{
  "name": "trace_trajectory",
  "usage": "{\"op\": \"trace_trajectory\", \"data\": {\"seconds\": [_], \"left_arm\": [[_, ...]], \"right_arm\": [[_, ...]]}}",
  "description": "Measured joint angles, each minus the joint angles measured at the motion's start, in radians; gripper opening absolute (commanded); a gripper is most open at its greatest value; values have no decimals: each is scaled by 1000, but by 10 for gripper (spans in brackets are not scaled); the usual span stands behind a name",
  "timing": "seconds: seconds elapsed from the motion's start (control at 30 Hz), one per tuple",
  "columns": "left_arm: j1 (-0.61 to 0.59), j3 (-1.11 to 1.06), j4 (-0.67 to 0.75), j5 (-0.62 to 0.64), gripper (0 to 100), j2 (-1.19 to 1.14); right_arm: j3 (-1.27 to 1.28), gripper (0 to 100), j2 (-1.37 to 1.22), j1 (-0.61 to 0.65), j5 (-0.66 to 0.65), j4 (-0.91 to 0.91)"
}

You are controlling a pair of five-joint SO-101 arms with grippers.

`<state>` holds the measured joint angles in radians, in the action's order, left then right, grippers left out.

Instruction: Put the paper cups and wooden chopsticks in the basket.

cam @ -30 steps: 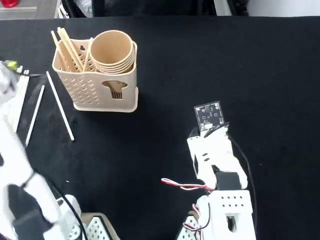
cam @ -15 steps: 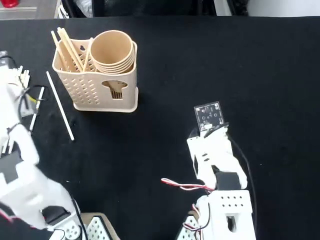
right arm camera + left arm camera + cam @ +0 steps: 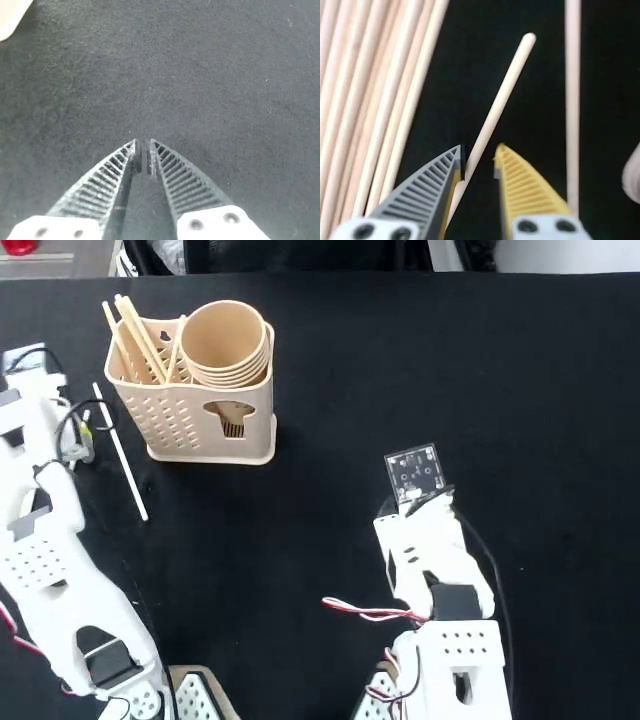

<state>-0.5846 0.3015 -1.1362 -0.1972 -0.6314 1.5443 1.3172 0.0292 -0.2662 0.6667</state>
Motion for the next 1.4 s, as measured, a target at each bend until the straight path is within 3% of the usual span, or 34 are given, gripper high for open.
{"op": "trace_trajectory", "data": {"seconds": [0.23,0.53,0.93,1.17,1.4], "left_arm": [[6,121,-166,25,30,-12],[41,302,-198,265,30,-25],[130,288,3,318,42,-80],[133,295,17,322,193,-144],[133,302,18,351,181,-158]], "right_arm": [[0,42,0,0,0,0],[0,42,0,0,0,0],[0,42,0,0,0,0],[0,42,0,0,0,0],[0,42,0,0,0,-3]]}}
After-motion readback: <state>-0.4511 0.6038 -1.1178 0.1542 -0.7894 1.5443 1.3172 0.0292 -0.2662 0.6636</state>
